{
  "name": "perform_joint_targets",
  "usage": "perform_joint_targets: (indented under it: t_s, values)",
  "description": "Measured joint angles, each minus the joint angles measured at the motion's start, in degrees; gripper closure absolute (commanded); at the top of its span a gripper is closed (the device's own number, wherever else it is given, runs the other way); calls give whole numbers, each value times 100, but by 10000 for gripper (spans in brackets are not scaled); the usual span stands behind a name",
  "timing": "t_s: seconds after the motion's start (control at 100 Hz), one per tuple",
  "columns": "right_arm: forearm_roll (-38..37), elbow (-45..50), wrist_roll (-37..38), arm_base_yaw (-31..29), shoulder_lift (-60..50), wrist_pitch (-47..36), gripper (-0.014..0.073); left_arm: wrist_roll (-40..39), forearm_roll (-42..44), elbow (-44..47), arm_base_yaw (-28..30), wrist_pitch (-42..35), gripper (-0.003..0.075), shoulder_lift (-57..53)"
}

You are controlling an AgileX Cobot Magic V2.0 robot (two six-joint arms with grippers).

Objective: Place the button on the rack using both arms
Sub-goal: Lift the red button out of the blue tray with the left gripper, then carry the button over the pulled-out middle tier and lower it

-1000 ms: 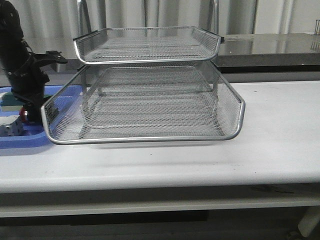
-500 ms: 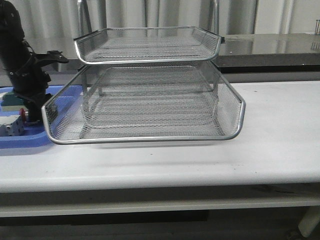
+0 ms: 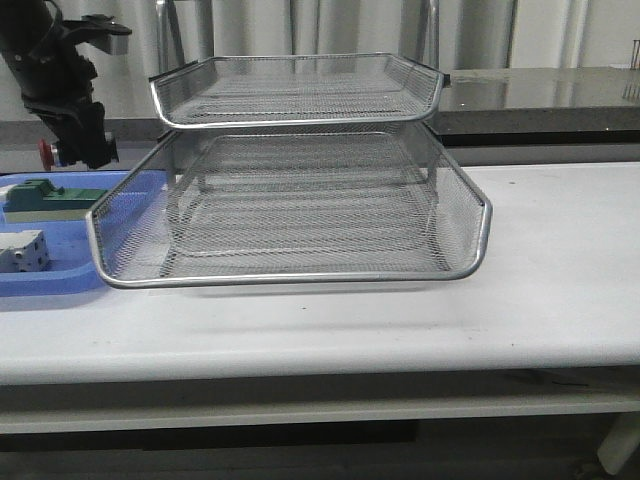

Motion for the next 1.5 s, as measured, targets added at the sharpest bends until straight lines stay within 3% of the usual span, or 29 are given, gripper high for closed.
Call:
perform_joint_targets:
  t_s: [0.38, 0.82, 1.11, 1.5]
  values:
    - [0, 0, 0, 0, 0, 0, 661, -367, 45, 243, 0, 90, 711, -1083]
    - [0, 0, 0, 0, 0, 0, 661, -711, 45, 2201, -196, 113, 711, -3056]
    - [0, 0, 0, 0, 0, 0, 661, -776, -284, 3169, -1095, 134, 711, -4039]
    - [0, 0, 0, 0, 0, 2, 661, -781, -379, 3345, -2694, 113, 711, -3534]
